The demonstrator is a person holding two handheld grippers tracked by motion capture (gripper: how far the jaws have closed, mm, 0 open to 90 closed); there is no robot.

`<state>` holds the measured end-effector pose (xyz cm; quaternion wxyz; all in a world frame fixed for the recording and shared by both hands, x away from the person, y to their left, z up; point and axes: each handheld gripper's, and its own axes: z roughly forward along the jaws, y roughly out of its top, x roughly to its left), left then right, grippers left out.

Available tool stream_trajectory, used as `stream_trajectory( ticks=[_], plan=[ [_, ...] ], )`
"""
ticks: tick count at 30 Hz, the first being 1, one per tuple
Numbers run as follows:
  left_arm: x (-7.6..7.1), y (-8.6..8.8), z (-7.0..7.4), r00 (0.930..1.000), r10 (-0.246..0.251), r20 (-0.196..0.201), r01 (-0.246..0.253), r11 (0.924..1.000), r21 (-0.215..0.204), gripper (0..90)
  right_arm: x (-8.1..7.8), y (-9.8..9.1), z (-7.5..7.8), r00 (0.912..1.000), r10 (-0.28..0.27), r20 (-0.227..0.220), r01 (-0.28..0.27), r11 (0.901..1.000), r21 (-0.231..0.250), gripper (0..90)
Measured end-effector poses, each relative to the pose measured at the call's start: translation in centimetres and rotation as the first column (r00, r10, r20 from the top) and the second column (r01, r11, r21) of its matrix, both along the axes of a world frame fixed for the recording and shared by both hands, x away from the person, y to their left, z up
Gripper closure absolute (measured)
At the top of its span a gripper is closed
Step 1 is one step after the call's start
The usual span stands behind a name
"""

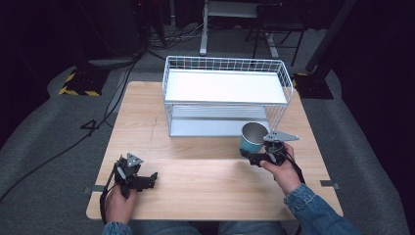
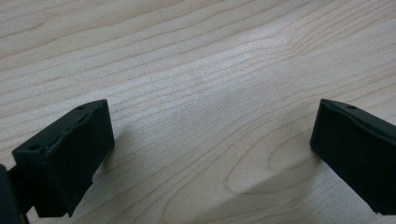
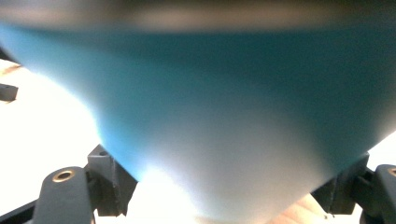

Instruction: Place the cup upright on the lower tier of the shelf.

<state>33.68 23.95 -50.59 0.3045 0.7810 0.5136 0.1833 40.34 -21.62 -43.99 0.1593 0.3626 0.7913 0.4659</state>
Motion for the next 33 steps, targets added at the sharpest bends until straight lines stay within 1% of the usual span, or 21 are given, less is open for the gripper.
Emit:
stream_trajectory(
  ticks=[3, 7, 13, 15, 16, 20, 25, 33],
  plan=[
    [0.0, 0.0, 0.0, 1.0, 0.0, 0.0, 0.0, 1.0, 0.0, 0.1, 0.7, 0.5, 0.0, 1.0, -0.008, 0.002, 0.008, 1.0, -0.005, 22.5],
    [0.0, 0.0, 0.0, 1.0, 0.0, 0.0, 0.0, 1.0, 0.0, 0.1, 1.6, 1.2, -0.1, 0.9997, -0.022, -0.009, 0.022, 0.9998, -0.004, 22.5],
    [0.0, 0.0, 0.0, 1.0, 0.0, 0.0, 0.0, 1.0, 0.0, 0.1, 3.0, 2.3, -0.2, 0.9994, -0.034, 0.0, 0.034, 0.9992, -0.018, 22.6],
    [0.0, 0.0, 0.0, 1.0, 0.0, 0.0, 0.0, 1.0, 0.0, 0.1, 3.5, 2.7, -0.2, 0.9991, -0.042, -0.004, 0.042, 0.9991, -0.013, 22.6],
    [0.0, 0.0, 0.0, 1.0, 0.0, 0.0, 0.0, 1.0, 0.0, 0.1, 3.8, 2.9, -0.2, 0.9992, -0.04, 0.006, 0.04, 0.999, -0.018, 22.5],
    [0.0, 0.0, 0.0, 1.0, 0.0, 0.0, 0.0, 1.0, 0.0, 0.1, 4.7, 3.6, -0.2, 0.9988, -0.046, 0.016, 0.047, 0.9986, -0.024, 22.5],
    [0.0, 0.0, 0.0, 1.0, 0.0, 0.0, 0.0, 1.0, 0.0, 0.1, 5.7, 4.4, -0.1, 0.9976, -0.067, 0.021, 0.067, 0.9976, -0.016, 22.5],
    [0.0, 0.0, 0.0, 1.0, 0.0, 0.0, 0.0, 1.0, 0.0, 0.0, 7.2, 5.5, -0.1, 0.9951, -0.09, 0.042, 0.09, 0.9958, -0.012, 22.5]
  ],
)
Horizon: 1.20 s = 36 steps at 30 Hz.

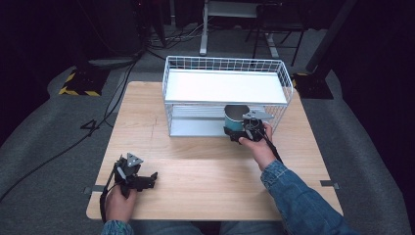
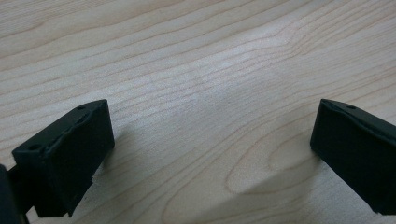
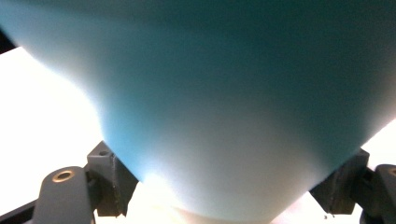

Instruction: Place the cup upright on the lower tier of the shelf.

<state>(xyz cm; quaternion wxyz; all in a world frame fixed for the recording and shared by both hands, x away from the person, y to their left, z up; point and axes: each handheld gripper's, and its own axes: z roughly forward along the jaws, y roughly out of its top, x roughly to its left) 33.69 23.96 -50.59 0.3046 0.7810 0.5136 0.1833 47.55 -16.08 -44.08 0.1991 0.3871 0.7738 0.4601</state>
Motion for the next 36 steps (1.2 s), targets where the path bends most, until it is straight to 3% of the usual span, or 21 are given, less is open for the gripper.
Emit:
stream_trajectory(
  ticks=[17, 22, 24, 36],
  plan=[
    [0.0, 0.0, 0.0, 1.0, 0.0, 0.0, 0.0, 1.0, 0.0, 0.1, 2.6, 2.4, -1.7, 0.9984, -0.035, 0.044, 0.035, 0.9994, -0.006, 22.5],
    [0.0, 0.0, 0.0, 1.0, 0.0, 0.0, 0.0, 1.0, 0.0, 0.1, 3.0, 2.9, -2.3, 0.9933, -0.065, 0.095, 0.065, 0.9979, 0.001, 22.5],
    [0.0, 0.0, 0.0, 1.0, 0.0, 0.0, 0.0, 1.0, 0.0, 0.1, 3.3, 3.0, -2.5, 0.9945, -0.065, 0.082, 0.065, 0.9979, -0.001, 22.5],
    [0.0, 0.0, 0.0, 1.0, 0.0, -0.001, 0.0, 1.0, 0.0, 0.1, 4.8, 3.8, -3.4, 0.9918, -0.081, 0.099, 0.081, 0.9967, 0.001, 22.5]
  ],
)
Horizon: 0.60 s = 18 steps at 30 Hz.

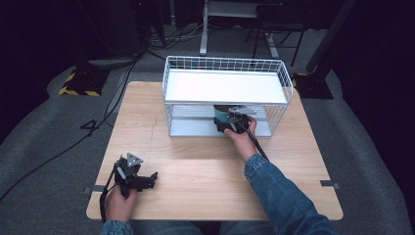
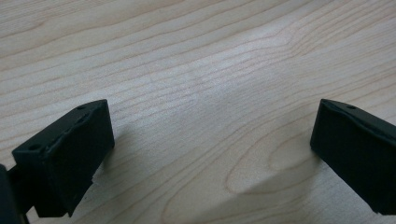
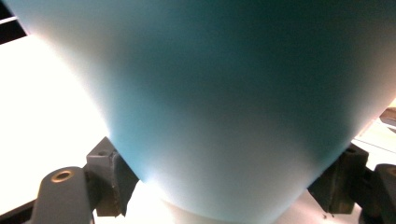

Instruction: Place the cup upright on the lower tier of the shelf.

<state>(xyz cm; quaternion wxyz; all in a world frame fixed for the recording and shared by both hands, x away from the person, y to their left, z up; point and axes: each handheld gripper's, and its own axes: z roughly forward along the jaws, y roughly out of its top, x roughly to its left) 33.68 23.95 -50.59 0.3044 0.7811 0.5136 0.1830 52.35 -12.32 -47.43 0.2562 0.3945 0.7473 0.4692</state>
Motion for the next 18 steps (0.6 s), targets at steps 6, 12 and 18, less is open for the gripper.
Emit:
stream_trajectory(
  ticks=[6, 12, 18],
  plan=[
    [0.0, 0.0, 0.0, 1.0, 0.0, 0.0, 0.0, 1.0, 0.0, 0.1, 0.6, 0.2, -0.5, 0.9998, -0.009, -0.02, 0.009, 0.9999, 0.013, 22.5],
    [-0.1, 0.0, 0.0, 1.0, 0.001, 0.0, -0.001, 1.0, -0.001, 0.1, 1.0, 0.5, -0.8, 0.9994, -0.012, -0.032, 0.013, 0.9998, 0.017, 22.4],
    [-0.1, 0.0, 0.0, 1.0, 0.001, 0.0, -0.001, 1.0, -0.001, 0.1, 1.1, 0.7, -1.2, 0.999, -0.013, -0.043, 0.013, 0.9998, 0.013, 22.4]
  ],
)
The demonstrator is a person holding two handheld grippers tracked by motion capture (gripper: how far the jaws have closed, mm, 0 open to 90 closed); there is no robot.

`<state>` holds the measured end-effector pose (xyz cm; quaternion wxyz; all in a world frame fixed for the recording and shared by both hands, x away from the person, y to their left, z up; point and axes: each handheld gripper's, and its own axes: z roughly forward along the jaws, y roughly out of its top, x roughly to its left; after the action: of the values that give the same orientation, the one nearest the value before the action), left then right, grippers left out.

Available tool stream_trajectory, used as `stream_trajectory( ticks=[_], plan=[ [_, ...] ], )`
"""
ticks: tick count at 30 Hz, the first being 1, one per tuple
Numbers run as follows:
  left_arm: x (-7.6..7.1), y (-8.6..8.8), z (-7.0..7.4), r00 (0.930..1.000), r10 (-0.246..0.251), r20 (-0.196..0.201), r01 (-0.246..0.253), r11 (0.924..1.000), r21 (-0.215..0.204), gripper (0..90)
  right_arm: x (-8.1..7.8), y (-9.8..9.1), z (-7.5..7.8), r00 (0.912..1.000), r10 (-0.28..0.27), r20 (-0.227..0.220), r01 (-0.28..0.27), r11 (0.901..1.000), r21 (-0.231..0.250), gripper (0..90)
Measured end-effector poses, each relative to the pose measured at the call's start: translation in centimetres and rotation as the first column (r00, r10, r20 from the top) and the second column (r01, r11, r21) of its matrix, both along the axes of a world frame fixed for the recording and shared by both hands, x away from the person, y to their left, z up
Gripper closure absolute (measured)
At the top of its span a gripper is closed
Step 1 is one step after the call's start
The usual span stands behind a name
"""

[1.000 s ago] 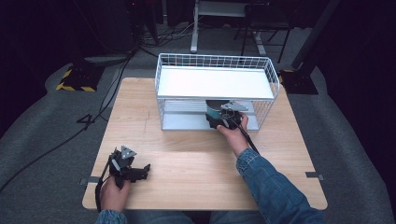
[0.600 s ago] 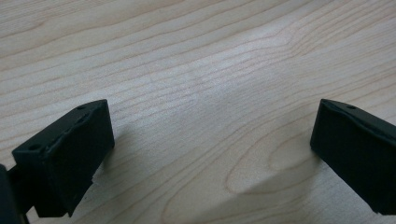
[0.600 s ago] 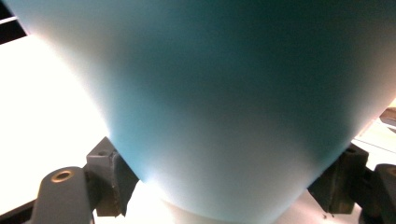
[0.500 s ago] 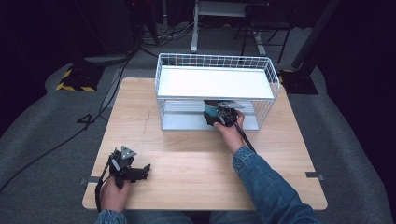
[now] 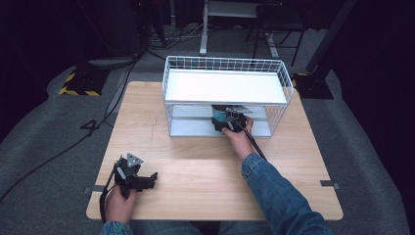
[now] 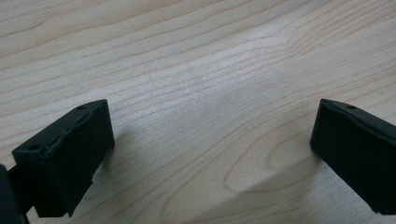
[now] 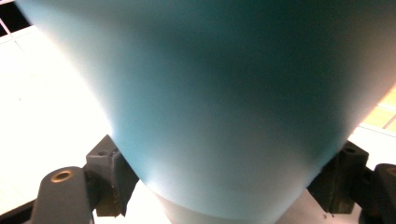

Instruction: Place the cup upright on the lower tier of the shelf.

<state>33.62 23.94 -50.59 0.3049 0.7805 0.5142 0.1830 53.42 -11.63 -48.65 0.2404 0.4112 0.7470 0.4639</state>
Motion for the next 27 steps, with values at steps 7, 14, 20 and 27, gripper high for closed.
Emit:
stream_trajectory(
  ticks=[7, 14, 20, 27],
  plan=[
    [0.0, 0.0, 0.0, 1.0, 0.0, 0.0, 0.0, 1.0, 0.0, 0.1, 0.1, -0.1, -0.2, 1.0, -0.002, -0.001, 0.002, 0.9999, -0.011, 22.3],
    [0.0, 0.0, 0.0, 1.0, 0.0, 0.0, 0.0, 1.0, -0.001, 0.1, 0.1, -0.1, -0.2, 1.0, 0.008, -0.005, -0.008, 0.9999, -0.015, 18.3],
    [0.0, 0.0, 0.0, 1.0, 0.0, 0.0, 0.0, 1.0, 0.0, 0.1, -0.3, 0.0, 0.2, 0.9995, 0.008, 0.031, -0.007, 0.9992, -0.038, 15.7],
    [0.1, 0.0, 0.0, 1.0, 0.001, 0.0, -0.001, 1.0, 0.001, 0.1, -1.5, -0.7, 0.7, 0.9997, 0.001, 0.024, 0.0, 0.9992, -0.039, 15.7]
  ],
)
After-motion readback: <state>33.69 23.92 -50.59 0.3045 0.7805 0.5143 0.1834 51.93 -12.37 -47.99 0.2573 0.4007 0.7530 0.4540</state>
